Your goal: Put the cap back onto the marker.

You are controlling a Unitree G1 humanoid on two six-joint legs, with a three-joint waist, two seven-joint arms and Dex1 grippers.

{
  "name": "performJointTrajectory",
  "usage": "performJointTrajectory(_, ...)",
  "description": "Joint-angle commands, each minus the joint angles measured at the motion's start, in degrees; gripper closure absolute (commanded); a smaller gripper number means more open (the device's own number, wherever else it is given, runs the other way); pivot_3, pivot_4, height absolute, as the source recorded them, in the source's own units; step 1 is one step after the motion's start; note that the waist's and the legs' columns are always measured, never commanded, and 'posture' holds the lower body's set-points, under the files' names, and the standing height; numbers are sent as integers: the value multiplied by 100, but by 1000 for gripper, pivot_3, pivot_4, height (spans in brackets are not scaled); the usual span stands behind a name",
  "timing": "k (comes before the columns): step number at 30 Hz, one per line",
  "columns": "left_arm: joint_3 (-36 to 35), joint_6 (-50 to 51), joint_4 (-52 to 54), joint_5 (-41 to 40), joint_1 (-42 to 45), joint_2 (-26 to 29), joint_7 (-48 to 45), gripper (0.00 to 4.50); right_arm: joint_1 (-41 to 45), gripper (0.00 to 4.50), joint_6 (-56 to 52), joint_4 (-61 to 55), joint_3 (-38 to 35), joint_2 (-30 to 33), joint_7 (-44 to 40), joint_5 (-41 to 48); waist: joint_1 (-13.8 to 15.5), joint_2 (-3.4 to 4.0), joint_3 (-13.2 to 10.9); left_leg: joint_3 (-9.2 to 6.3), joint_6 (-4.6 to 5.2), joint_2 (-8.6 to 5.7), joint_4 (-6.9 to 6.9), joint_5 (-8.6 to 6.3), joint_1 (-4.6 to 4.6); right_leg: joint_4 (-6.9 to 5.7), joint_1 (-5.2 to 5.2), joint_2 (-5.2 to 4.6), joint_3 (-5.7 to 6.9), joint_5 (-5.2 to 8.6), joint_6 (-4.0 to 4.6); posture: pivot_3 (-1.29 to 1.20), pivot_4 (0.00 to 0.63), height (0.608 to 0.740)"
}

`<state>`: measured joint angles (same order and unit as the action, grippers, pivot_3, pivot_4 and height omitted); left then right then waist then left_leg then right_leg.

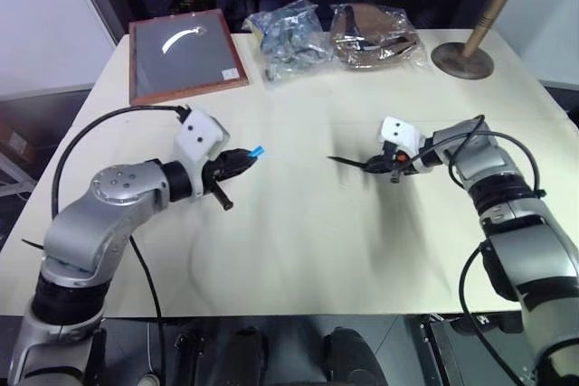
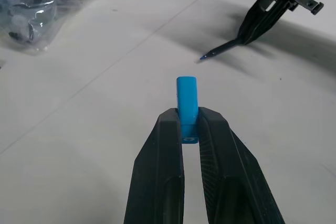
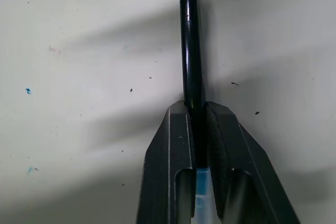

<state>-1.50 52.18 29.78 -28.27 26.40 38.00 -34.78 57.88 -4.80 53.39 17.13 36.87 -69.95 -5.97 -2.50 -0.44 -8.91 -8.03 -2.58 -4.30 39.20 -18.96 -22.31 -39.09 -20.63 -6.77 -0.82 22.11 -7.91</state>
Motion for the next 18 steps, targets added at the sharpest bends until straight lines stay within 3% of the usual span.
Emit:
performJointTrajectory(1, -171, -134, 127, -62, 104, 29, -1, 4500, -223, 4446, -201, -83, 8, 24, -16, -142, -1, 0, 0, 0, 0, 0, 0, 0, 0, 0, 1, 0, 0, 0, 0, 0, 150, 740)
performJointTrajectory(8, -147, -735, -319, -65, 0, 37, -494, 4500, -431, 4446, -491, -1577, -114, 303, -92, -141, 1, 1, -1, -1, 0, 0, -4, 0, -1, -3, -1, 0, 2, 0, 0, 0, 150, 740)
performJointTrajectory(12, -20, -1704, -1033, 29, -3, -28, -1223, 4500, -638, 4446, -466, -2758, -93, 632, -102, -326, -2, 4, -2, 4, 0, -1, -7, 0, -14, -5, -17, -1, 1, 0, 0, 0, 150, 740)
performJointTrajectory(18, 725, -3900, -2852, 1193, 373, 158, -2265, 4500, -919, 4446, -709, -4321, -205, 885, -108, -291, -5, 4, -2, 5, 0, -1, -8, 0, -14, -2, -24, -1, 4, 0, 0, 0, 150, 740)
